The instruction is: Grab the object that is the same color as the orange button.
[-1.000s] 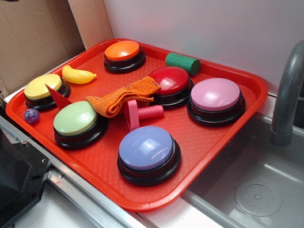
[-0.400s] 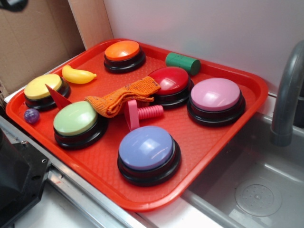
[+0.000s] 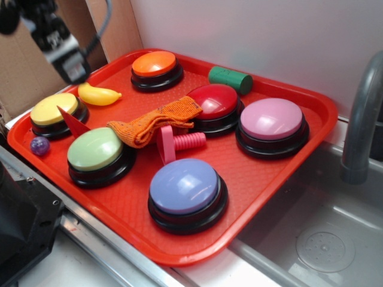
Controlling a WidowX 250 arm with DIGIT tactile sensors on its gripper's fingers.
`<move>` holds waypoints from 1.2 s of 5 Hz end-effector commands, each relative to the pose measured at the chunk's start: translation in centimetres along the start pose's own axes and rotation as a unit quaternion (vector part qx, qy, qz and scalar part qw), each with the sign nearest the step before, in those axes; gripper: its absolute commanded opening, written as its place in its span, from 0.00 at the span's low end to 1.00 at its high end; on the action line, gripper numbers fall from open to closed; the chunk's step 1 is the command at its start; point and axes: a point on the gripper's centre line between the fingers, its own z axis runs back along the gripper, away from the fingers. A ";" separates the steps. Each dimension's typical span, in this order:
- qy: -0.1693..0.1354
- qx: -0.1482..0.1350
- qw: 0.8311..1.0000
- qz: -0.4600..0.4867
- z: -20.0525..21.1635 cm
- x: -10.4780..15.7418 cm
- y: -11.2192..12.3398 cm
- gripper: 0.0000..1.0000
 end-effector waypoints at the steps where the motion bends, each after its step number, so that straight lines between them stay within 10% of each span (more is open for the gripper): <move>1: -0.012 -0.010 0.992 -0.125 -5.8 1.4 -0.2 1.00; 6: 0.006 0.029 0.989 -0.142 -12.2 3.1 -0.6 1.00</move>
